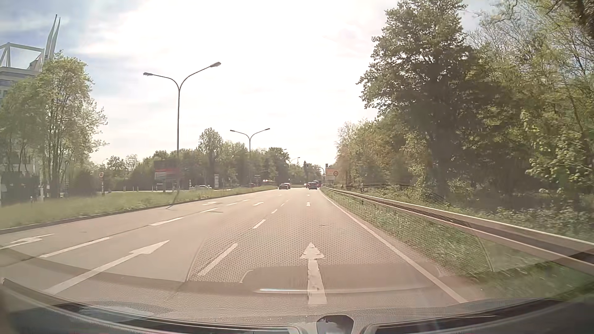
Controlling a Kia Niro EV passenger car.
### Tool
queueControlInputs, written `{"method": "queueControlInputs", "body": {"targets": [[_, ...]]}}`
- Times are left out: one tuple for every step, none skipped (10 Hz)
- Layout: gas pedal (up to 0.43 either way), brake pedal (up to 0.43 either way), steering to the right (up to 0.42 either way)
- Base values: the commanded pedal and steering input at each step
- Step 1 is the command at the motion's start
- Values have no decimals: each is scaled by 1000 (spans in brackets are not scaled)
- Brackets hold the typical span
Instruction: Follow the waypoints while adhering to traffic rules and regulations
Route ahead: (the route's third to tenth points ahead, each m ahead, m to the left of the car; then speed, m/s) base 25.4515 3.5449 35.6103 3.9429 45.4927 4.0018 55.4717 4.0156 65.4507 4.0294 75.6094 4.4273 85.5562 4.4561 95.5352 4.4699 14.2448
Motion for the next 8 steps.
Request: {"method": "queueControlInputs", "body": {"targets": [[0,0,0],[0,0,0],[0,0,0],[0,0,0],[0,0,0],[0,0,0],[0,0,0],[0,0,0]]}}
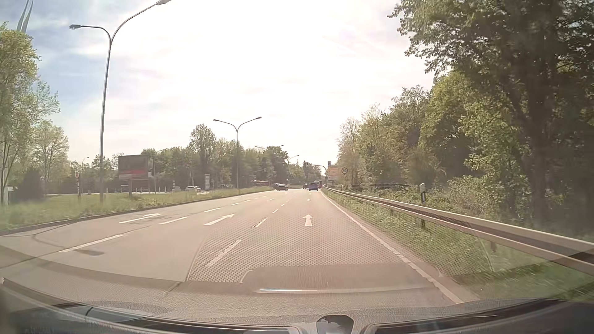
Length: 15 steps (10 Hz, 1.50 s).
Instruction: Follow the waypoints while adhering to traffic rules and regulations
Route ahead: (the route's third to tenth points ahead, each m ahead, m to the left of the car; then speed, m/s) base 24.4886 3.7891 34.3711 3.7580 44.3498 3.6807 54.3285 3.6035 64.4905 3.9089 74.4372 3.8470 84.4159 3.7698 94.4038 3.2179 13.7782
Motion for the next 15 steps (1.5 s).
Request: {"method": "queueControlInputs", "body": {"targets": [[0,0,0],[0,0,0],[0,0,0],[0,0,0],[0,0,0],[0,0,0],[0,0,0],[0,0,0],[0,0,0],[0,0,0],[0,0,0],[0,0,0],[0,0,0],[0,0,0],[0,0,0]]}}
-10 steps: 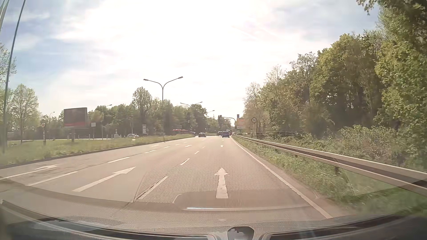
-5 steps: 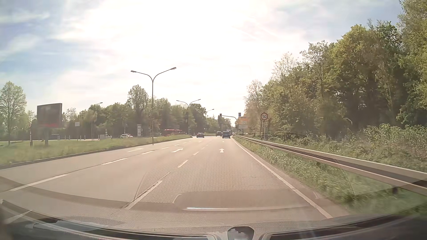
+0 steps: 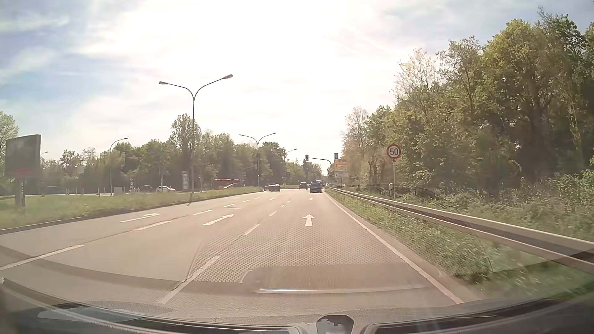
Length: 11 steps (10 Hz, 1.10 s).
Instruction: Follow the waypoints while adhering to traffic rules and regulations
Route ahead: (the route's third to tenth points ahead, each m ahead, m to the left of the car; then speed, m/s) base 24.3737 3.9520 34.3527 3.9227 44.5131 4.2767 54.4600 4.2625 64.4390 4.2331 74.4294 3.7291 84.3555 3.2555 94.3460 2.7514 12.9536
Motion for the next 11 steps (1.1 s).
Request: {"method": "queueControlInputs", "body": {"targets": [[0,0,0],[0,0,0],[0,0,0],[0,0,0],[0,18,0],[0,43,0],[0,55,0],[0,43,1],[0,12,1],[0,0,2],[0,0,2]]}}
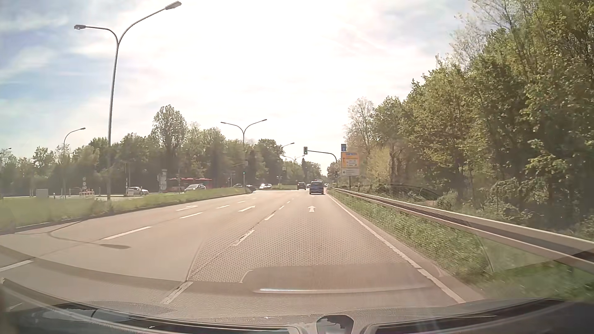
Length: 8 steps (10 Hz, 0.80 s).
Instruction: Follow the waypoints while adhering to traffic rules and regulations
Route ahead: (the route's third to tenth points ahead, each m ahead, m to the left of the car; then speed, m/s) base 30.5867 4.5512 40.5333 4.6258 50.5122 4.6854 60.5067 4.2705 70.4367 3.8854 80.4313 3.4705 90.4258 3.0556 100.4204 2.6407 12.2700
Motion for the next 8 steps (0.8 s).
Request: {"method": "queueControlInputs", "body": {"targets": [[0,0,2],[0,0,2],[0,0,2],[0,0,2],[0,0,2],[47,0,2],[79,0,2],[79,0,2]]}}
